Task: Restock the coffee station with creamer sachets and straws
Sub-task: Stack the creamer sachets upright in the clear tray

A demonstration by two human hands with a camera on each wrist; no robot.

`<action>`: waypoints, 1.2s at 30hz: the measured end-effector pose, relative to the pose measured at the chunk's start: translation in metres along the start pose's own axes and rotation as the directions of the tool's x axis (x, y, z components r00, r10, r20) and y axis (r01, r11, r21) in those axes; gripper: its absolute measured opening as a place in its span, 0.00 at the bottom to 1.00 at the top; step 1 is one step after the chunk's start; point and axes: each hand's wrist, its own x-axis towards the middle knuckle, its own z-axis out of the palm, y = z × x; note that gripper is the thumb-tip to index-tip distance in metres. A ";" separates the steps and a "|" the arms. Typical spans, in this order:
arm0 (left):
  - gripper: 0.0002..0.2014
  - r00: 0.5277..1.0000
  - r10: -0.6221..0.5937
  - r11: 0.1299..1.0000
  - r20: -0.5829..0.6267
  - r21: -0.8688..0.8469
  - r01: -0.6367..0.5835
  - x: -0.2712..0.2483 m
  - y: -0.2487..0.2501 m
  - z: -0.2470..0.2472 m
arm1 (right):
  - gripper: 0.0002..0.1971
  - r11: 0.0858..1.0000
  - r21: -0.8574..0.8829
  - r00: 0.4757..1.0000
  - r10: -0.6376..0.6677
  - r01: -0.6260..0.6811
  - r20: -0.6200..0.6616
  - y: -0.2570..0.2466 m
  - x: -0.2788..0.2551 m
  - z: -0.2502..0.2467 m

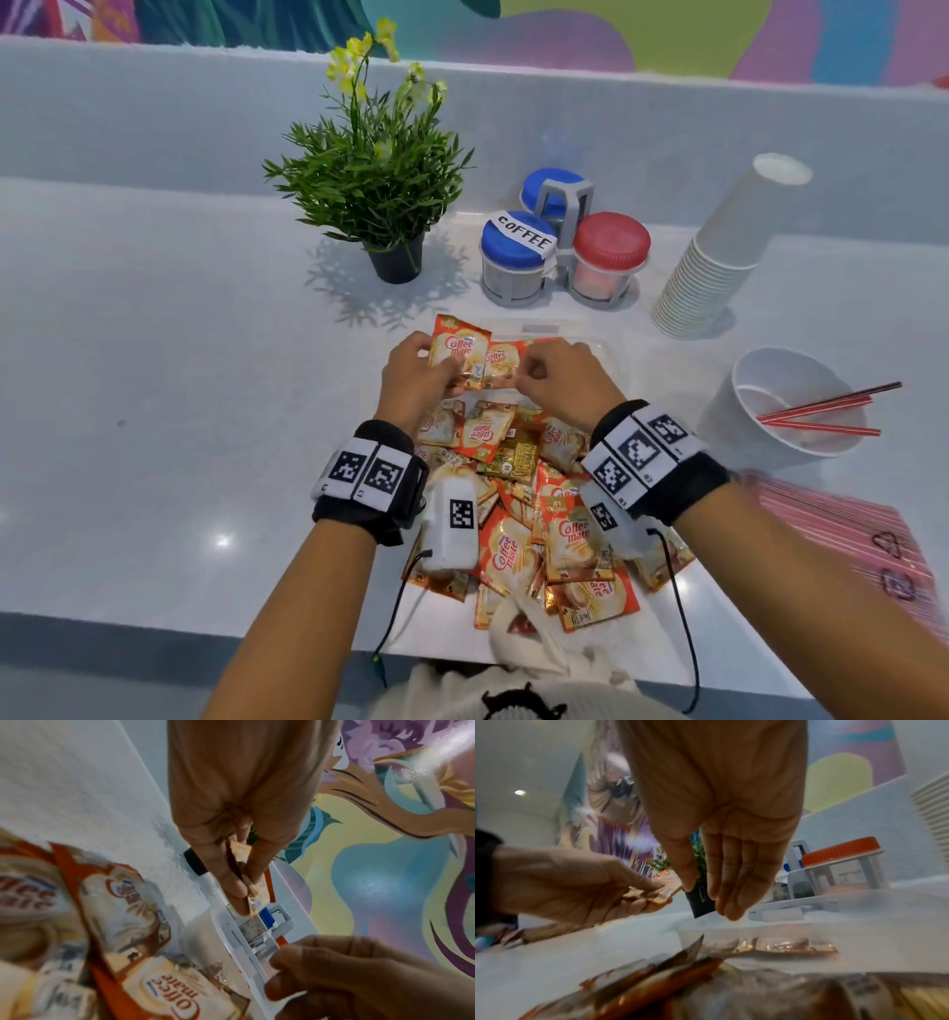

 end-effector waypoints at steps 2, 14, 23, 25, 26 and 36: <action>0.07 1.000 -0.010 1.000 -0.025 -0.028 0.010 0.000 -0.003 -0.002 | 0.11 0.995 -0.101 0.999 0.029 -0.024 0.043 -0.005 -0.006 0.007; 0.08 1.000 0.029 0.999 0.002 0.040 -0.029 -0.010 -0.006 -0.002 | 0.10 0.976 -0.206 0.994 0.087 -0.071 0.070 -0.014 -0.009 0.029; 0.11 0.996 0.056 0.998 0.065 0.033 -0.058 -0.015 0.003 -0.003 | 0.02 0.960 0.278 0.997 -0.052 0.033 0.062 -0.008 -0.007 -0.021; 0.11 0.984 0.053 0.999 0.168 -0.012 -0.052 -0.020 0.008 0.003 | 0.06 0.968 0.241 0.997 -0.080 0.072 0.023 -0.008 -0.003 -0.029; 0.11 0.973 0.049 0.998 0.225 -0.037 -0.042 -0.024 0.012 0.007 | 0.07 0.969 0.233 0.997 -0.083 0.080 0.004 -0.007 0.000 -0.031; 0.08 0.982 0.141 0.981 0.129 -0.149 -0.121 -0.022 0.020 0.031 | 0.09 0.883 0.468 0.983 0.116 -0.036 -0.145 0.006 0.002 -0.033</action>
